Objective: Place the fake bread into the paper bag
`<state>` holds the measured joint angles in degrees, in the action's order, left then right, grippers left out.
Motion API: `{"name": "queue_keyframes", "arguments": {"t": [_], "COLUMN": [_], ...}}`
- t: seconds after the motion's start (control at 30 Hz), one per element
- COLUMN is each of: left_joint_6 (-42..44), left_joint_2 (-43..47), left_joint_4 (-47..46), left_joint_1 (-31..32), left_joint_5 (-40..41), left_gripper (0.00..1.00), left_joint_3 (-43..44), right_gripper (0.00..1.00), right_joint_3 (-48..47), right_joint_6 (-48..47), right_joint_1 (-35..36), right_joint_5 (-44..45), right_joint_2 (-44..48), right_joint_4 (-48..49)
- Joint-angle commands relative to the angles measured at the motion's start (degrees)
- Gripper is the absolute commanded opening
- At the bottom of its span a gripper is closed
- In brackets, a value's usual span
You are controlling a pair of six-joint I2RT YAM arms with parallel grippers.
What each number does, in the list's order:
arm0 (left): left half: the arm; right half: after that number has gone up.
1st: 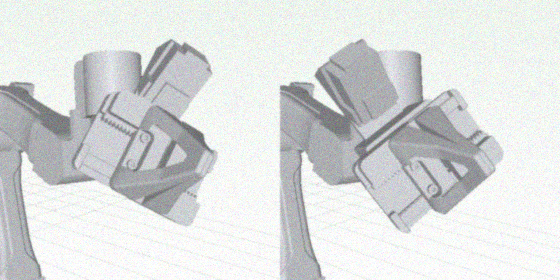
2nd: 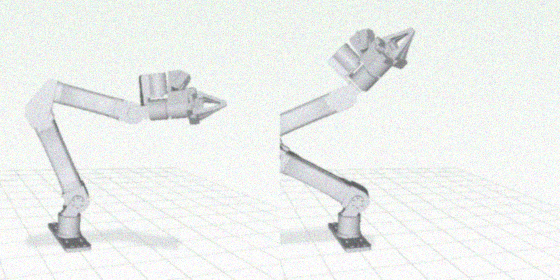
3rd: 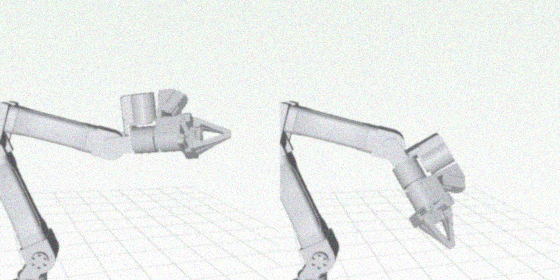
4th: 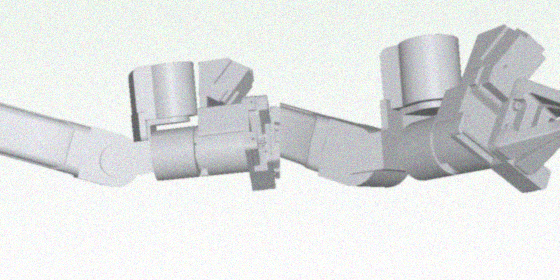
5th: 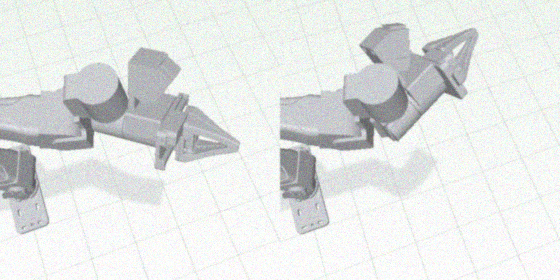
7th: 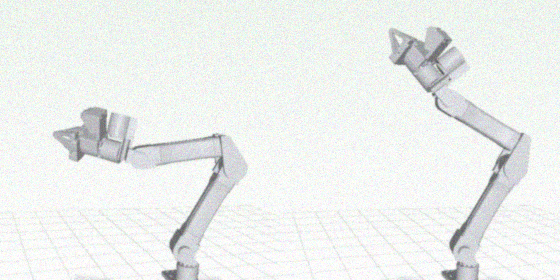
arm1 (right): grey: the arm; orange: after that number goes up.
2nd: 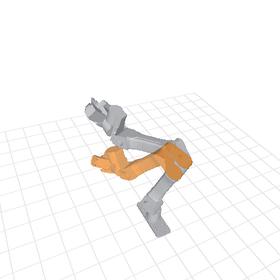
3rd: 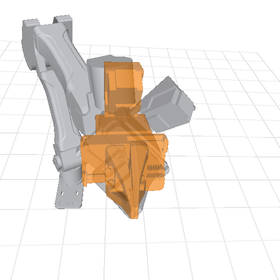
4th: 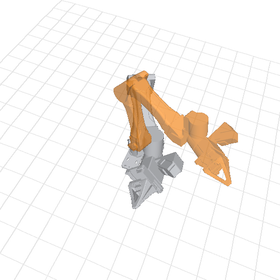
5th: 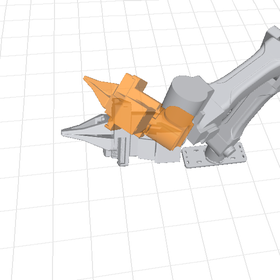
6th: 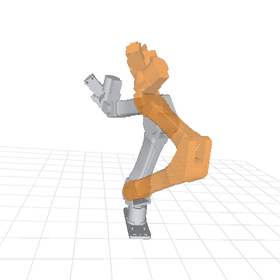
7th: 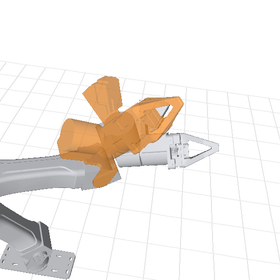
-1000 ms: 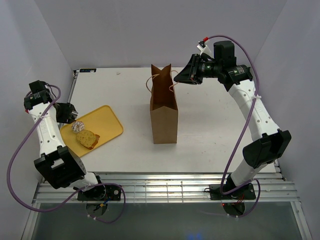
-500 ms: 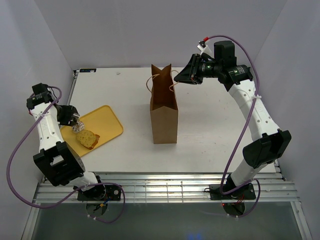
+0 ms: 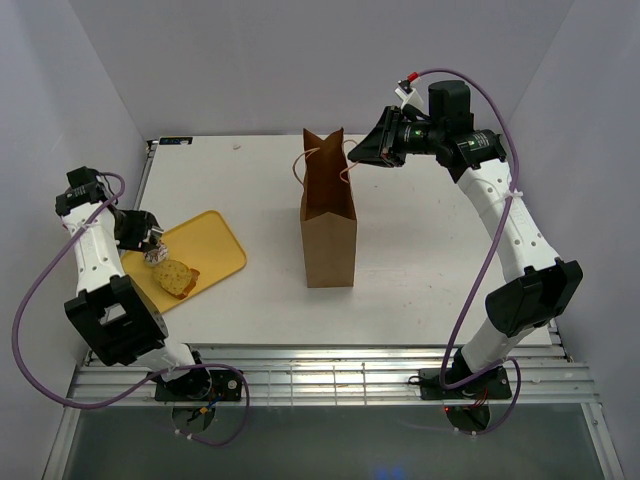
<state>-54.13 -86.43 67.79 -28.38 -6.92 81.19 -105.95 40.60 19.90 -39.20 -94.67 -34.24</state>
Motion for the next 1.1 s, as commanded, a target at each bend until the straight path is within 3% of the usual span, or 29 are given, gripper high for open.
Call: {"name": "queue_keyframes", "arguments": {"t": [0.0, 0.6, 1.07], "left_joint_6": [1.0, 2.8, 1.9], "left_joint_2": [0.2, -3.7, -1.2], "left_joint_4": [-2.1, -2.7, -1.8], "left_joint_1": [-0.3, -0.2, -0.3], "left_joint_5": [-0.4, -2.0, -2.9], "left_gripper": [0.50, 0.48, 0.47], "left_joint_3": [0.9, 2.7, 5.6], "right_gripper": [0.23, 0.23, 0.23], "right_joint_3": [0.7, 4.0, 4.7], "right_joint_6": [0.4, 1.1, 1.9], "right_joint_1": [-0.2, -0.3, -0.3], "right_joint_5": [-0.4, 0.5, 0.4], "right_joint_2": [1.6, 3.4, 4.1], "right_joint_4": [2.6, 4.7, 5.8]}}
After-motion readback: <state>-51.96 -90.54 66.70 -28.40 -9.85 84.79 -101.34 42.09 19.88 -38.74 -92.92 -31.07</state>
